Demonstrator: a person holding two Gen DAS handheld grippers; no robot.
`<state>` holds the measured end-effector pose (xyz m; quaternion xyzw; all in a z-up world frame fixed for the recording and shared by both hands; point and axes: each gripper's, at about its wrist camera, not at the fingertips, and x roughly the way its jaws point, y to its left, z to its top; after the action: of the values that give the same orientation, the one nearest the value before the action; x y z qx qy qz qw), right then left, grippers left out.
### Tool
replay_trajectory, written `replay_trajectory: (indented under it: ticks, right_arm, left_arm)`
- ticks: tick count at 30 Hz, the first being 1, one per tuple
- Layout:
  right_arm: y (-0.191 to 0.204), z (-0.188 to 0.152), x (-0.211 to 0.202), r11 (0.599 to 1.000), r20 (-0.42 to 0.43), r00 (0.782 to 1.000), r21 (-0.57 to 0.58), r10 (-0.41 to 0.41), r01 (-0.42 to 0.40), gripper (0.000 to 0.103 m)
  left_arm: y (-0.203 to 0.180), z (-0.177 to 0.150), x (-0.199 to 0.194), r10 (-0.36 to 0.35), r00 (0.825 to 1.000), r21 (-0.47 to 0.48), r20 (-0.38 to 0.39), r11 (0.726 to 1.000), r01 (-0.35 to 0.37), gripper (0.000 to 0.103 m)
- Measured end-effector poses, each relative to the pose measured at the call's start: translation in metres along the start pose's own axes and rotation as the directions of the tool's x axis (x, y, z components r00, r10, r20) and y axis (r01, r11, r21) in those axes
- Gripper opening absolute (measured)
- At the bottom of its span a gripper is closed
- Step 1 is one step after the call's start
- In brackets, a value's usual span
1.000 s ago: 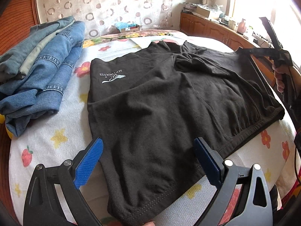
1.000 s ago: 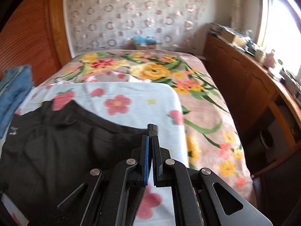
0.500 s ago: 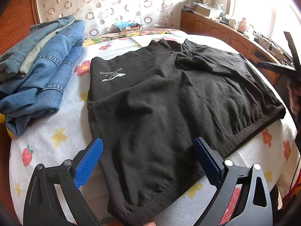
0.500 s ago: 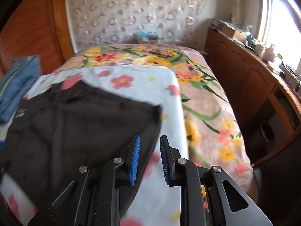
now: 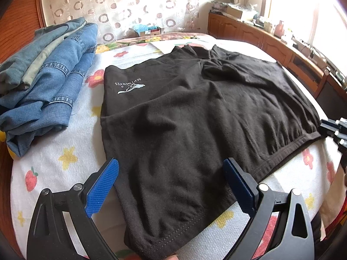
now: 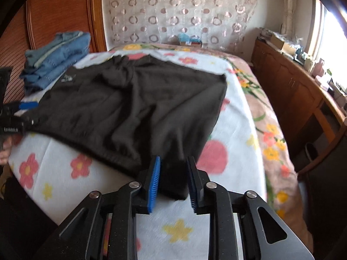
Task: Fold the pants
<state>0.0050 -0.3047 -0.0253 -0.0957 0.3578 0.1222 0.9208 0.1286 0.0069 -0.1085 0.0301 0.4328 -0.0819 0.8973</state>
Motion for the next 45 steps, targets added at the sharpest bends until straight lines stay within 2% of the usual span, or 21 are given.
replay_trajectory:
  ticks: [2, 7, 11, 18, 26, 28, 31, 36, 38, 40, 42, 45]
  right_arm:
    - [-0.001, -0.002, -0.006, 1.000, 0.007, 1.000, 0.006, -0.010, 0.010, 0.032]
    - [-0.018, -0.009, -0.013, 0.996, 0.020, 1.000, 0.081, 0.020, -0.022, 0.042]
    - [-0.015, -0.016, -0.017, 0.996, 0.034, 0.999, 0.086, 0.013, -0.016, 0.043]
    - [-0.017, -0.018, -0.014, 0.994, 0.041, 0.999, 0.103, 0.022, -0.027, 0.043]
    - [-0.011, -0.014, -0.003, 0.993, 0.047, 0.999, 0.114, 0.027, -0.032, 0.043]
    - [-0.011, -0.014, -0.003, 0.993, 0.052, 0.998, 0.114, 0.030, -0.036, 0.043]
    - [-0.012, -0.016, -0.002, 0.993, 0.064, 0.997, 0.111, 0.035, -0.042, 0.044]
    - [-0.011, -0.016, -0.002, 0.993, 0.068, 0.997, 0.112, 0.038, -0.045, 0.045]
    - [-0.011, -0.016, -0.002, 0.992, 0.068, 0.997, 0.113, 0.038, -0.046, 0.045]
    - [-0.011, -0.016, -0.002, 0.992, 0.068, 0.997, 0.118, 0.043, -0.050, 0.045]
    - [-0.013, -0.017, -0.003, 0.990, 0.073, 0.996, 0.123, 0.058, -0.067, 0.045]
    - [-0.017, -0.016, -0.004, 0.988, 0.077, 0.995, 0.140, 0.058, -0.069, 0.046]
  left_arm:
    - [0.003, -0.001, -0.002, -0.009, 1.000, -0.012, 0.009, 1.000, 0.009, 0.097]
    - [0.008, -0.010, -0.019, -0.027, 0.999, -0.022, 0.042, 0.999, 0.028, 0.097]
    - [0.019, -0.024, -0.032, -0.046, 0.997, -0.051, 0.055, 0.998, 0.048, 0.091]
    - [0.039, -0.040, -0.046, -0.056, 0.995, -0.110, 0.086, 0.992, 0.065, 0.072]
    - [0.036, -0.044, -0.042, -0.049, 0.996, -0.107, 0.070, 0.993, 0.056, 0.053]
    - [0.037, -0.046, -0.044, -0.023, 0.996, -0.122, 0.089, 0.992, 0.034, 0.041]
    - [0.038, -0.048, -0.043, -0.051, 0.995, -0.125, 0.087, 0.990, 0.061, 0.039]
    - [0.038, -0.047, -0.044, -0.057, 0.995, -0.118, 0.079, 0.991, 0.066, 0.039]
    - [0.036, -0.047, -0.043, -0.055, 0.995, -0.104, 0.081, 0.992, 0.064, 0.032]
    - [0.035, -0.048, -0.044, -0.068, 0.994, -0.099, 0.083, 0.992, 0.076, 0.012]
    - [0.034, -0.048, -0.047, -0.084, 0.992, -0.097, 0.092, 0.991, 0.093, 0.007]
    - [0.036, -0.048, -0.064, -0.080, 0.987, -0.094, 0.136, 0.991, 0.093, 0.006]
